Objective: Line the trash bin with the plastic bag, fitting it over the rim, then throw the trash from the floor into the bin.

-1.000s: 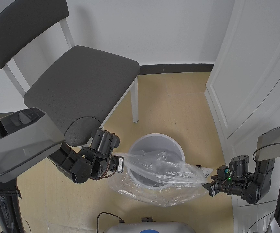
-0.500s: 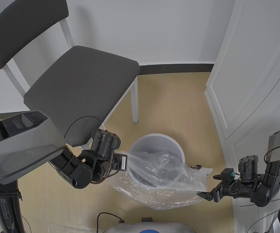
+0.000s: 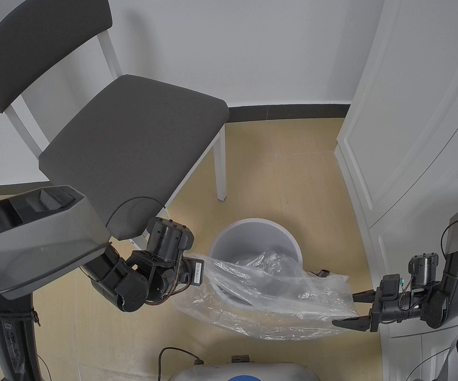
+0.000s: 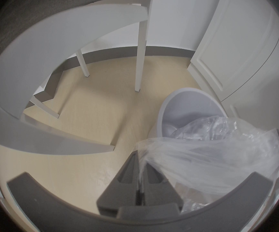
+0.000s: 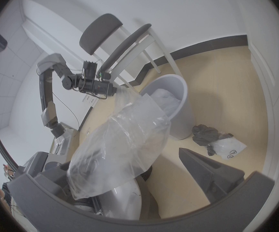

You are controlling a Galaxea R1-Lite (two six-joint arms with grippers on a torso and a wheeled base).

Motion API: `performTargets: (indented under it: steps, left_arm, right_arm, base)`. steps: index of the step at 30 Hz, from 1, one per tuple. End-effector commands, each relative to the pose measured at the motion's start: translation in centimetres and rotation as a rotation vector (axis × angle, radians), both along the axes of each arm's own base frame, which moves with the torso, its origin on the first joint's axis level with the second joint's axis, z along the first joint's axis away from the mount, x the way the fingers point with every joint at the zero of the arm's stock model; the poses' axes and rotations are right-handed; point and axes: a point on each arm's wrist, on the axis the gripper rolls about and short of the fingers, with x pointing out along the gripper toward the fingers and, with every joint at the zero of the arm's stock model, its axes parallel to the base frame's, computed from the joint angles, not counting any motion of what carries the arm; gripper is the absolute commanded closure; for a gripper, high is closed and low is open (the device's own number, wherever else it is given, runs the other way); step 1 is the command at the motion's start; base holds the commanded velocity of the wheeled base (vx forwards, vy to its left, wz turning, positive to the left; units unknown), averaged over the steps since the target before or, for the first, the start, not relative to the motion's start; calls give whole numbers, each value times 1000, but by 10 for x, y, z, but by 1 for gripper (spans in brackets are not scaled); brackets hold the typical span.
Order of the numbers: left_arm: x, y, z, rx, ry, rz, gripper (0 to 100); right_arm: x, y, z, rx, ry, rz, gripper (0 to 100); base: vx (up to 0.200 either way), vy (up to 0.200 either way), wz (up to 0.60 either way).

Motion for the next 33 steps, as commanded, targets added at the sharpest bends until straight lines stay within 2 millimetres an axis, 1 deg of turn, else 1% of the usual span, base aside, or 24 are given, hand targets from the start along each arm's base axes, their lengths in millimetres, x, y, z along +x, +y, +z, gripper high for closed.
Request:
performTargets:
  steps: [1, 3, 4, 8, 13, 15, 18, 19, 20, 22, 24, 27, 28, 30, 31, 32, 33]
  left_arm:
    - [4, 10, -19, 65, 37, 3, 100]
    - [5, 11, -19, 72, 34, 2, 100]
    - [5, 12, -20, 85, 39, -5, 100]
    - [6, 15, -23, 112, 45, -10, 100]
    - [7, 18, -23, 110, 41, 0, 100]
    - [8, 18, -19, 101, 33, 0, 100]
    - [8, 16, -17, 94, 25, -3, 100]
    - [7, 14, -12, 83, 11, -7, 100]
    - [7, 14, -12, 83, 11, -7, 100]
    - [4, 8, 1, 57, -26, -21, 100]
    - [4, 5, 7, 40, -42, -23, 100]
    - [6, 3, 9, 30, -51, -19, 100]
    - [7, 2, 9, 30, -51, -19, 100]
    - [8, 2, 6, 32, -48, -19, 100]
    - [8, 1, 7, 31, -50, -19, 0]
    - [8, 2, 8, 27, -50, -26, 0]
    - [8, 2, 8, 27, -50, -26, 0]
  right_arm:
    - [5, -24, -26, 24, 50, -46, 0]
    - [6, -26, -27, 21, 47, -51, 0]
    - [6, -32, -31, 9, 30, -60, 0]
    - [6, -38, -32, -3, 10, -74, 0]
    - [6, -43, -30, 33, -3, -65, 0]
    - [5, -46, -27, 54, -14, -58, 0]
    - [6, -46, -24, 57, -27, -54, 0]
    - [6, -44, -20, 58, -44, -43, 0]
    - [6, -44, -20, 58, -44, -43, 0]
    - [7, -39, -2, 62, -93, -24, 0]
    - [8, -34, 8, 63, -112, -20, 0]
    - [9, -23, 28, 51, -124, -53, 0]
    - [9, -20, 31, 45, -125, -62, 0]
    - [10, -4, 46, 4, -129, -145, 0]
    - [9, 0, 49, -4, -125, -172, 0]
    - [8, 13, 58, -14, -122, -234, 0]
    - [8, 13, 58, -14, -122, -234, 0]
  base:
    - [0, 0, 0]
    - [0, 0, 0]
    - [0, 0, 0]
    - [0, 0, 0]
    - [0, 0, 0]
    - [0, 0, 0]
    - [0, 0, 0]
    - [0, 0, 0]
    - [0, 0, 0]
    - [0, 0, 0]
    - [0, 0, 0]
    - [0, 0, 0]
    - [0, 0, 0]
    - [0, 0, 0]
    - [0, 0, 0]
    - [0, 0, 0]
    - [0, 0, 0]
